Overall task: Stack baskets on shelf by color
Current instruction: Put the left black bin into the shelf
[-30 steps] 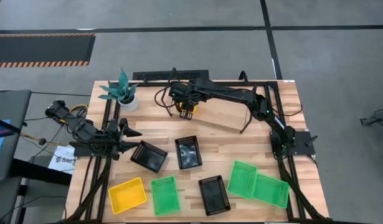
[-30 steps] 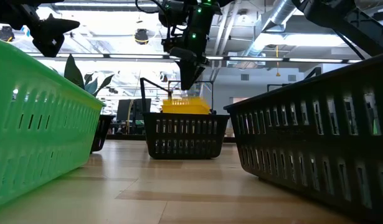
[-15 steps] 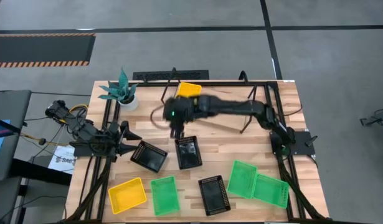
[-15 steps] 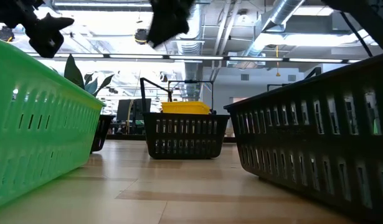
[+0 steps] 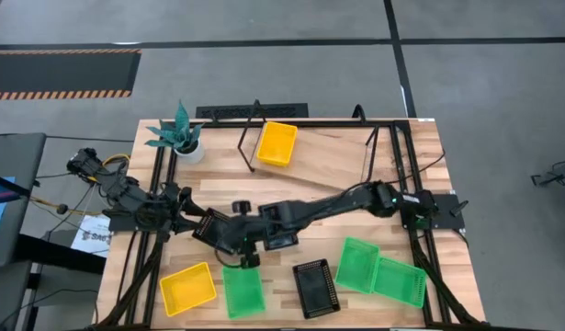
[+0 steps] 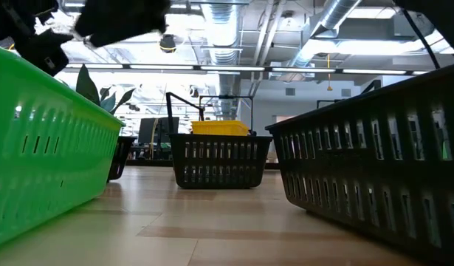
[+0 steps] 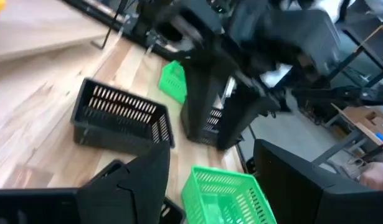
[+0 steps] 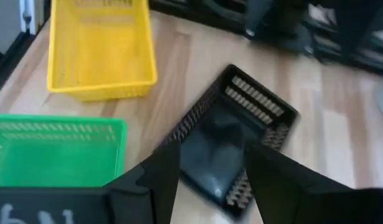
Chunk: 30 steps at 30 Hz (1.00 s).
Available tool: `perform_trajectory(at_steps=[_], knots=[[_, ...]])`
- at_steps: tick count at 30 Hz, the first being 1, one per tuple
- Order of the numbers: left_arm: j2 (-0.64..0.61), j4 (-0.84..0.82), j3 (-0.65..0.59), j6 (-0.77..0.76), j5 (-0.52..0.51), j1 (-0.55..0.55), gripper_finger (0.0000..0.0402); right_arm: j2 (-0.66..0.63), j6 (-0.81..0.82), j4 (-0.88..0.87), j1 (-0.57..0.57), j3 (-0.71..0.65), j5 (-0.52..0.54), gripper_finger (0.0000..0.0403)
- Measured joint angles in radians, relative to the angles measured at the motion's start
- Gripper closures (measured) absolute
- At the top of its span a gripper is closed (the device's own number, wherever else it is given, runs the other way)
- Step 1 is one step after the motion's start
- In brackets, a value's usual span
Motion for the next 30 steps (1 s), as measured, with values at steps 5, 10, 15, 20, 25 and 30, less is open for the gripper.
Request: perform_trajectory(at_steps=[5,10,15,20,25,30], knots=[[0.002,-0.056,0.000,-0.037,-0.001,0.000,0.0181,0.072,-0.140,0.000,0.012,0.000,0.001,0.0209],[0.002,-0.071,0.000,-0.050,-0.002,0.000,0.0181,0.102,-0.201,-0.018,0.012,0.001,-0.004,0.0211],[0.003,-0.070,0.000,-0.051,-0.021,0.000,0.0181,0.103,-0.220,-0.055,0.007,0.001,-0.003,0.0212],[0.003,-0.070,0.000,-0.051,-0.028,0.000,0.0181,0.106,-0.234,-0.096,-0.007,0.001,-0.004,0.0212],[0.003,-0.070,0.000,-0.050,-0.028,0.000,0.0181,0.150,-0.253,-0.084,-0.024,-0.001,-0.006,0.0212],[0.002,-0.077,0.000,-0.051,-0.030,0.000,0.0181,0.170,-0.256,-0.083,-0.027,0.000,-0.014,0.0212]])
